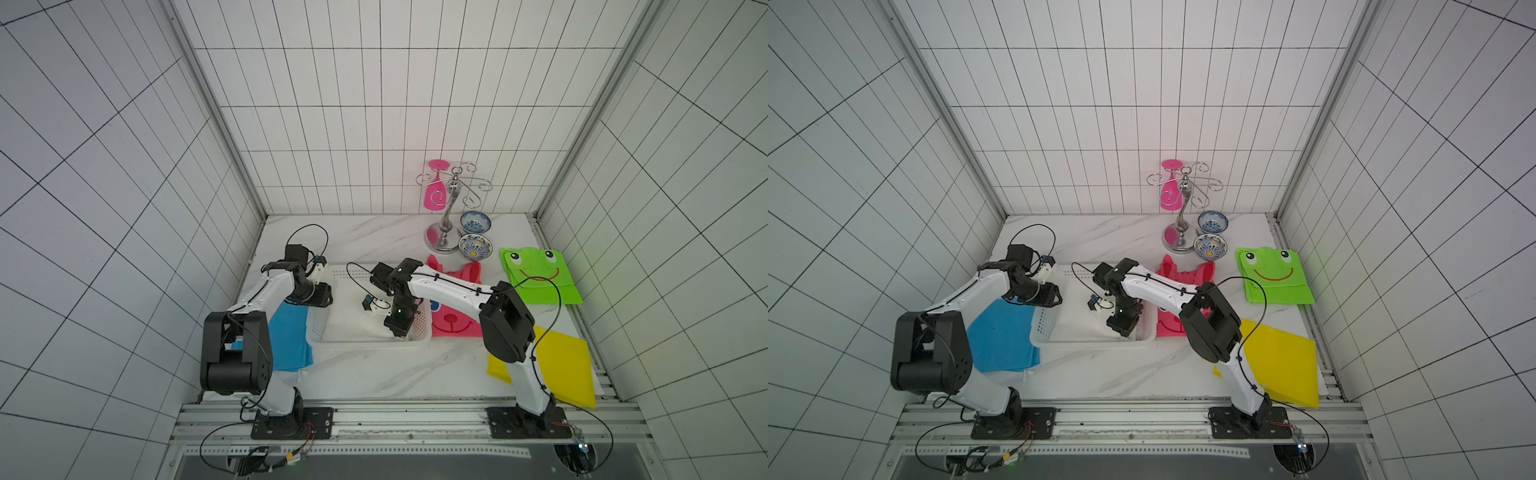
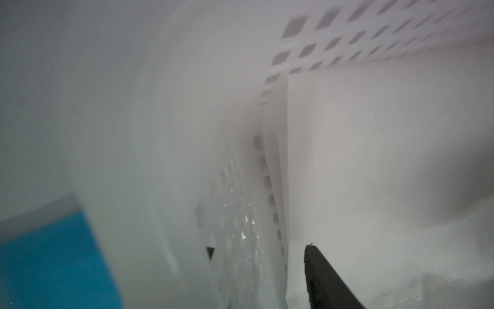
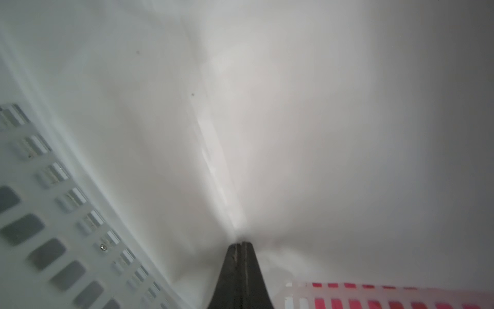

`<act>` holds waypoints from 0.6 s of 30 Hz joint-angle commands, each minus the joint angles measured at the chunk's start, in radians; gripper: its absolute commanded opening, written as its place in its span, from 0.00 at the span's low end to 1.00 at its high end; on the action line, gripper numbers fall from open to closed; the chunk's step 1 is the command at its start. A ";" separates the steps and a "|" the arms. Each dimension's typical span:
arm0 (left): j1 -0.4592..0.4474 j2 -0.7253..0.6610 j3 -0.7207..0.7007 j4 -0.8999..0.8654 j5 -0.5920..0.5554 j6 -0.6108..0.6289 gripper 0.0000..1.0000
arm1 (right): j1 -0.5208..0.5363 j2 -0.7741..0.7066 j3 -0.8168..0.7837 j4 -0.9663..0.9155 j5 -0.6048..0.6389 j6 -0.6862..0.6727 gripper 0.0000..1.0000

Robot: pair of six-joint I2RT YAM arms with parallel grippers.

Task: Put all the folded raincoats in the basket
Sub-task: Place the raincoat in the basket.

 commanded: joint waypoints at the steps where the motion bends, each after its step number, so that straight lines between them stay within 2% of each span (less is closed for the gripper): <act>1: 0.005 0.013 0.027 -0.003 0.006 -0.003 0.56 | -0.026 0.048 -0.012 0.046 0.093 0.032 0.00; 10: 0.006 0.016 0.021 -0.003 0.017 -0.001 0.55 | -0.031 -0.008 -0.038 0.130 0.124 0.072 0.02; 14: 0.012 0.009 0.021 -0.004 0.036 0.000 0.56 | -0.023 -0.104 -0.026 0.115 -0.082 0.055 0.10; 18: 0.015 0.009 0.026 -0.007 0.055 -0.001 0.56 | 0.009 -0.134 -0.002 0.065 -0.180 0.009 0.14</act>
